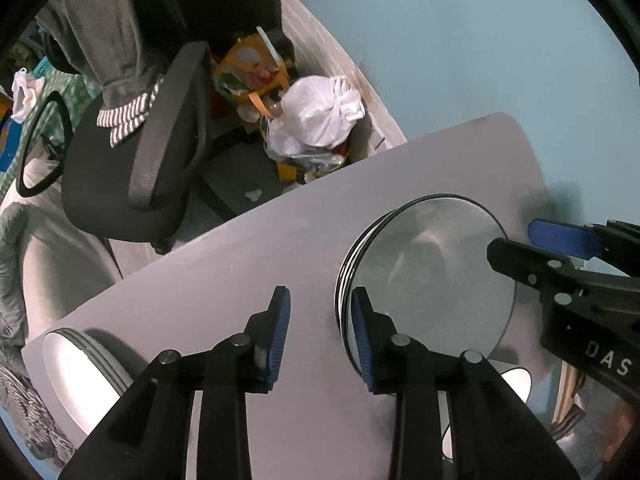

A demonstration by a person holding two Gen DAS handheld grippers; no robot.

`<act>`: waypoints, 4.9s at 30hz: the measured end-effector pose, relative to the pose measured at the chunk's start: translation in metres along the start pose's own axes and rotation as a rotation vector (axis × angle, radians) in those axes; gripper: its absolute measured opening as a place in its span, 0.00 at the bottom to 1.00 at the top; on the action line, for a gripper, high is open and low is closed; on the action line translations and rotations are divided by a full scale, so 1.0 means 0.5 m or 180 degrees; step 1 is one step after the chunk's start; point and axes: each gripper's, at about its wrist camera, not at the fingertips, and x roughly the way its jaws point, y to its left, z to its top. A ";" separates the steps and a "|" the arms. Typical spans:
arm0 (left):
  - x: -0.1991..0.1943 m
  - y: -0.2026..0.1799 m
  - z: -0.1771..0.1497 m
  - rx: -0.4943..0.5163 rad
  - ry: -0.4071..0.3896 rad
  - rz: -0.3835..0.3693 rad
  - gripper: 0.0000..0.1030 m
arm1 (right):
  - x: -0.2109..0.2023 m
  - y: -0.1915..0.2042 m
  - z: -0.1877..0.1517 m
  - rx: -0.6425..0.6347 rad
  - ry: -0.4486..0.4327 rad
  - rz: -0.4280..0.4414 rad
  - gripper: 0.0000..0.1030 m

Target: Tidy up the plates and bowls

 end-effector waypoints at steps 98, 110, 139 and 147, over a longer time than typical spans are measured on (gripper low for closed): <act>-0.190 -0.163 -0.263 0.0939 -0.0618 -0.0252 0.78 | -0.166 -0.087 -0.408 0.0953 -0.0934 -0.0152 0.67; -0.090 -0.167 -0.243 0.0862 -0.0390 -0.0229 0.78 | -0.057 -0.101 -0.390 0.0902 -0.0708 -0.0039 0.67; 0.055 -0.193 -0.232 0.0743 -0.0078 -0.0158 0.75 | 0.099 -0.106 -0.375 0.0763 -0.0361 0.0015 0.62; 0.079 -0.196 -0.233 0.0728 0.0050 -0.0208 0.57 | 0.104 -0.089 -0.379 0.0703 -0.0299 0.0064 0.43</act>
